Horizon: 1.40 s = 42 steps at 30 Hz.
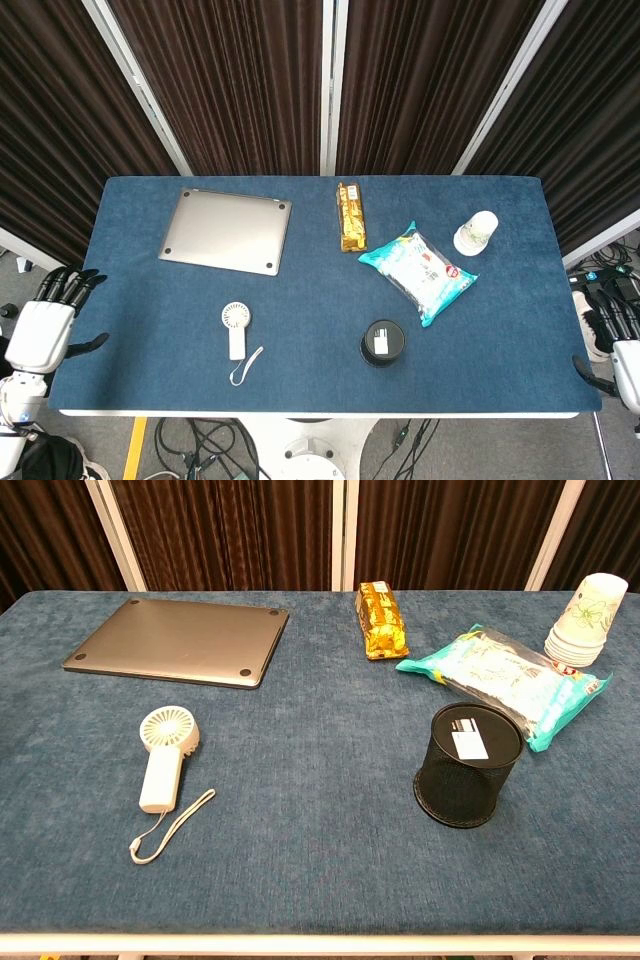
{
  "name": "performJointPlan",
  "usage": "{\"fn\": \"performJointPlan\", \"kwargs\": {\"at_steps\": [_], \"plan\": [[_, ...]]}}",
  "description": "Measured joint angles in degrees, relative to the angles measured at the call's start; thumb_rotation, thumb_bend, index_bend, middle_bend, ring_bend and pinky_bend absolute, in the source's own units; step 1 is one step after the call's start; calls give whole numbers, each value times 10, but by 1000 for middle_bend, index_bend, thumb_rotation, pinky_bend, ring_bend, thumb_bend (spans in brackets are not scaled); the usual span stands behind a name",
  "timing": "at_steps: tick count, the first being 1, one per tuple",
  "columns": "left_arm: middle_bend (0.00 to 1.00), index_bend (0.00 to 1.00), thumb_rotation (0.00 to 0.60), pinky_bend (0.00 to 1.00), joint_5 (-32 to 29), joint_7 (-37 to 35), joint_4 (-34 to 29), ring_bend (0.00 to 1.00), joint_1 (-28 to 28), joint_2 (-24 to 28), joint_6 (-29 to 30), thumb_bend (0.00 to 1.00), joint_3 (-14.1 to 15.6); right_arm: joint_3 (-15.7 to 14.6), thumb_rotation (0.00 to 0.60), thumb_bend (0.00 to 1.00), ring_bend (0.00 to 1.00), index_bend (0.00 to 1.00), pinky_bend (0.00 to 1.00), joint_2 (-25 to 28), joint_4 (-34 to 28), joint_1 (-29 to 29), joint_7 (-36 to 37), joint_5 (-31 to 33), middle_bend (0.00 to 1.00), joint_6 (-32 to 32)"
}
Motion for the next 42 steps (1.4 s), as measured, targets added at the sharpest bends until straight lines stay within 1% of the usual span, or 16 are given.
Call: {"fn": "performJointPlan", "kwargs": {"at_steps": [7,17,21,24,26,27,29,30,31,32,33,34,36,37,40,42], "plan": [[143,173,600,107,5,4,-6,56,0,3,4,18,0,0,600,204,0,0,0,-1,5,0,3,3,0,-3],[143,173,600,119,13,5,-14,56,-4,9,6,19,-1,0,600,201,0,0,0,1,-10,1,-7,-2,0,0],[144,173,600,146,20,14,-26,55,-3,10,9,19,1,-4,600,202,0,0,0,5,-13,-2,-9,-9,0,5],[144,172,600,166,22,10,-25,55,-4,4,5,20,4,-1,600,202,0,0,0,7,-10,-3,-6,-7,0,11],[143,165,600,190,21,8,-25,56,-7,3,-4,22,7,0,600,203,0,0,0,8,-9,-3,-1,-2,0,7],[146,160,600,222,22,6,-25,62,-9,2,-11,29,9,1,600,203,0,0,0,7,-8,-2,-1,0,0,4],[192,155,600,327,25,7,-24,144,-13,1,-16,71,10,-1,600,202,0,0,0,5,-7,-1,-2,-1,0,1],[266,155,600,416,27,11,-24,242,-14,0,-13,111,9,-2,600,203,0,0,0,4,-6,0,-4,-2,0,-1],[367,154,600,515,28,15,-23,363,-14,-2,-11,153,9,-3,600,203,0,0,0,3,-6,0,-6,-3,0,-1],[442,154,600,582,29,20,-24,449,-14,-3,-10,179,9,-3,600,202,0,0,0,2,-6,0,-7,-4,0,-1],[560,154,600,677,29,24,-25,579,-14,-3,-11,218,10,-3,600,203,0,0,0,2,-6,0,-7,-4,0,-1],[639,154,600,730,29,26,-27,665,-15,-3,-14,246,11,-2,600,203,0,0,0,3,-7,0,-7,-3,0,0],[736,154,600,785,28,30,-32,757,-17,-2,-26,301,14,0,600,203,0,0,0,4,-6,0,-6,-1,0,1],[766,154,600,801,27,33,-34,784,-19,-1,-33,328,16,0,600,203,0,0,0,4,-6,-1,-5,0,0,1],[826,154,600,824,28,43,-44,830,-26,1,-58,396,24,-1,600,203,0,0,0,6,-6,-1,-5,1,0,-2],[845,154,600,829,34,46,-52,839,-35,3,-78,431,32,-1,600,203,0,0,0,6,-6,-1,-5,0,0,-1]]}}
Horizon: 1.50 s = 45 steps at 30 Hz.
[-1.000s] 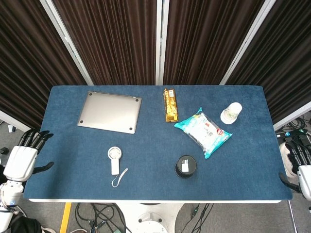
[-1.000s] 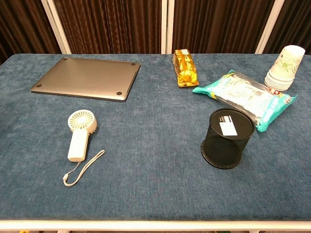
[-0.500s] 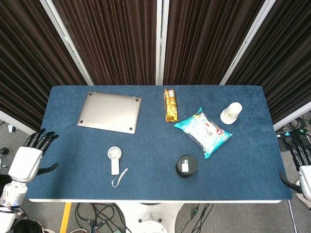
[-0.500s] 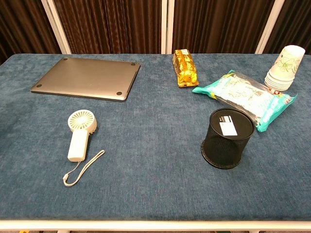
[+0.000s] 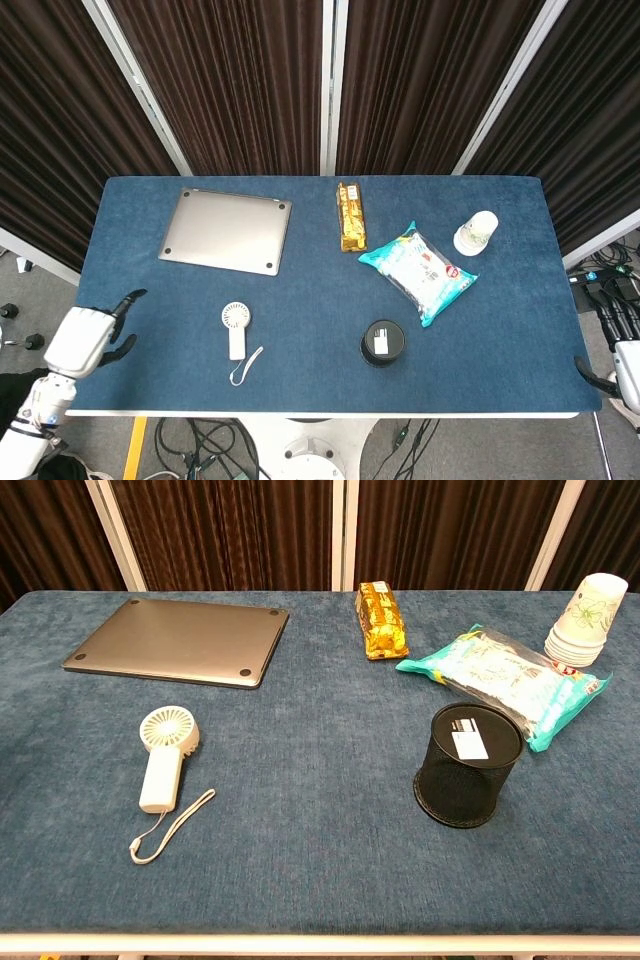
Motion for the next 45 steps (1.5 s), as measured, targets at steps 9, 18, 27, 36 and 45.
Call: {"fn": "performJointPlan", "kwargs": {"at_steps": [9,18,27,36,45], "plan": [[906,154,600,832,25,20,-14,871,-40,-26,-71,453,20,3,600,203,0,0,0,9,-19,2,-7,-6,0,8],[908,162,600,832,19,44,-6,872,-74,-61,-157,454,44,3,600,203,0,0,0,13,-29,4,-18,-4,0,2],[909,162,600,832,8,58,11,873,-91,-91,-173,457,44,2,600,203,0,0,0,11,-30,6,-23,-3,0,-3],[909,162,600,832,-7,77,29,872,-113,-118,-202,458,39,2,600,203,0,0,0,10,-25,5,-18,1,0,-3],[909,162,600,832,-32,78,47,872,-123,-133,-212,462,34,1,600,204,0,0,0,8,-20,4,-17,2,0,-5]]}}
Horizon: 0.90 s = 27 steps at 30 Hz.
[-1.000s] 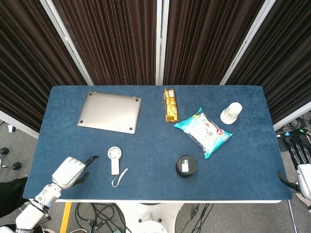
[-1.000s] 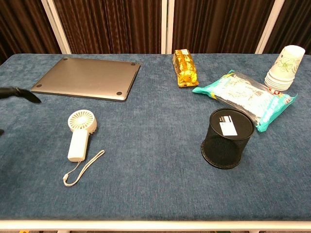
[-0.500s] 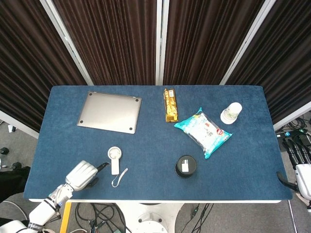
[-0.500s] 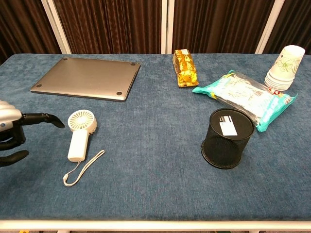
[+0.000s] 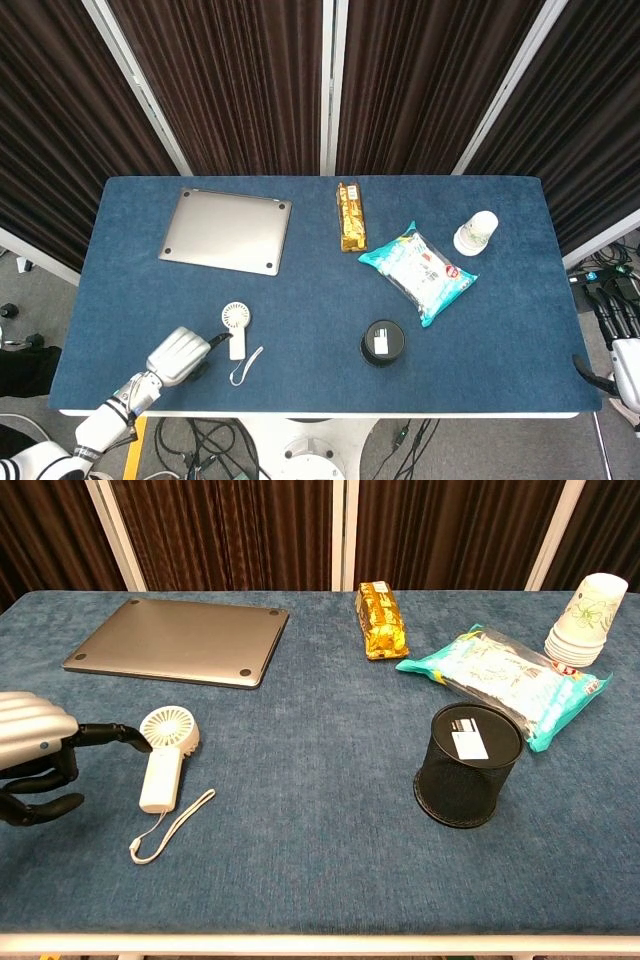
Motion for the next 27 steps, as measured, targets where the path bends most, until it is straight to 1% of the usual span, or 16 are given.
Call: {"fn": "performJointPlan", "kwargs": {"at_steps": [13,27], "plan": [[910,162,600,832,-19,-12,22,872,-13,-15,-10,472,-2,0,600,203,0,0,0,-1,5,-1,3,4,0,-3],[910,162,600,832,-34,-3,22,872,-21,-20,-11,472,-1,-2,600,203,0,0,0,-6,15,-2,7,5,0,-5]]}}
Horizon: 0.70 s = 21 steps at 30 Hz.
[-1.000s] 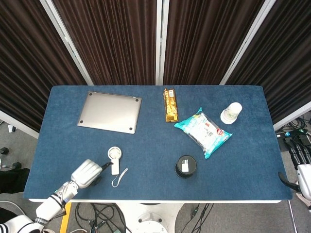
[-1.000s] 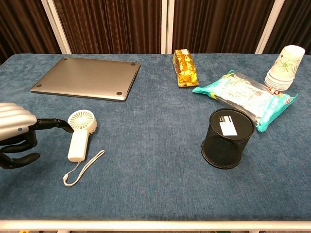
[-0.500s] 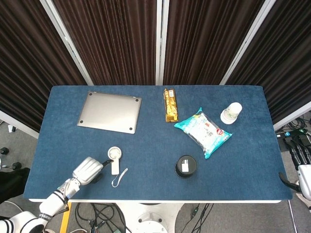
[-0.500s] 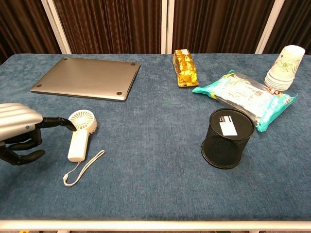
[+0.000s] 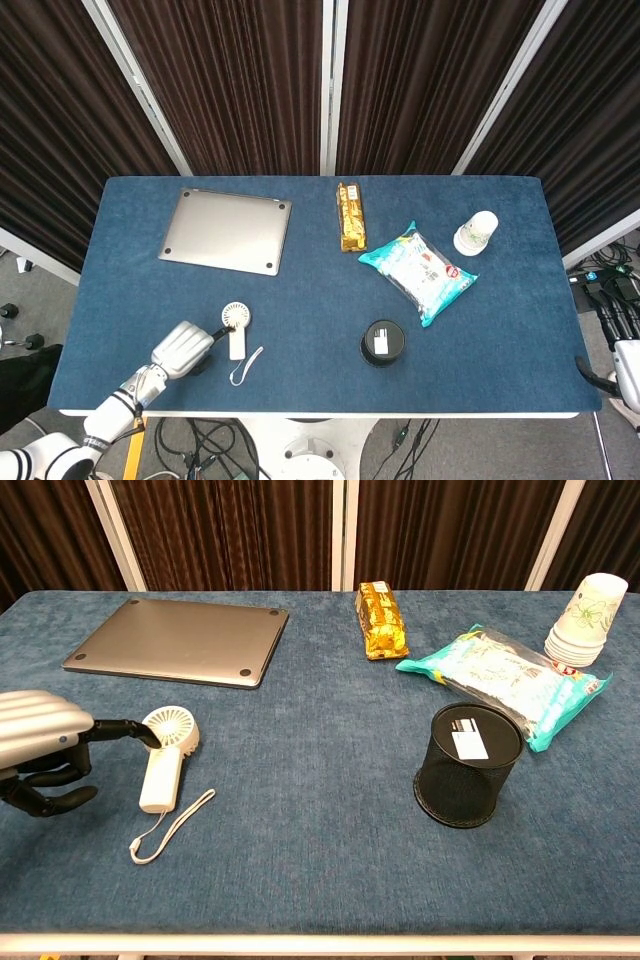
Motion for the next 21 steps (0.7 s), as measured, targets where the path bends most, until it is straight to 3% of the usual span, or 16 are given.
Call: {"fn": "performJointPlan", "kwargs": {"at_steps": [21], "plan": [[910,164,600,832,-6,7,1,872,-6,-5,3,474,6,1,600,204,0,0,0,-1,4,1,3,5,0,-5]]}}
